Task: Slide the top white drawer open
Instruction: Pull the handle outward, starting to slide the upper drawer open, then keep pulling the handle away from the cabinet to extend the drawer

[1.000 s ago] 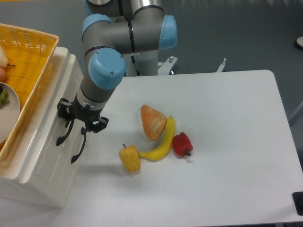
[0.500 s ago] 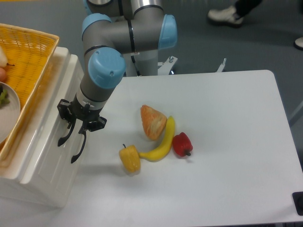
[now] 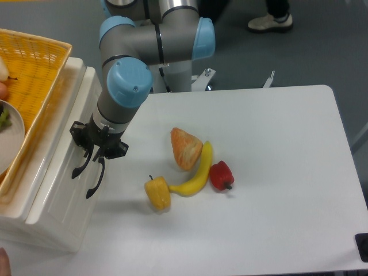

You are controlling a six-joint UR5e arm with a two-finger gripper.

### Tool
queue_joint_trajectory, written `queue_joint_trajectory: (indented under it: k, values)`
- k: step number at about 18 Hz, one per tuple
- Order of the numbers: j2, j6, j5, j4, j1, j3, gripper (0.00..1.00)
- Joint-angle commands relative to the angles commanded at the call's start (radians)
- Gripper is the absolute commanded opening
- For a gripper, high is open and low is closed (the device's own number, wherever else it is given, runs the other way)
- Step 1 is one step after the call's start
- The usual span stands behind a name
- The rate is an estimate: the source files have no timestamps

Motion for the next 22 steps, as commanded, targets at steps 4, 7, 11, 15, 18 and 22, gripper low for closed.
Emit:
queue_joint_trajectory:
  k: [4, 7, 11, 15, 18, 22]
  values:
    - [0.000, 0.002, 0.003, 0.002, 0.008, 0.000, 0.14]
    - [-0.002, 0.012, 0.006, 0.003, 0.015, 0.003, 0.14]
    - [-0.006, 0.038, 0.006, 0.003, 0.035, 0.011, 0.14]
    - [-0.014, 0.046, 0.006, 0.005, 0.044, 0.023, 0.14]
    - [-0.017, 0.046, 0.006, 0.006, 0.044, 0.026, 0.14]
    - [-0.032, 0.044, 0.006, 0.005, 0.044, 0.046, 0.14]
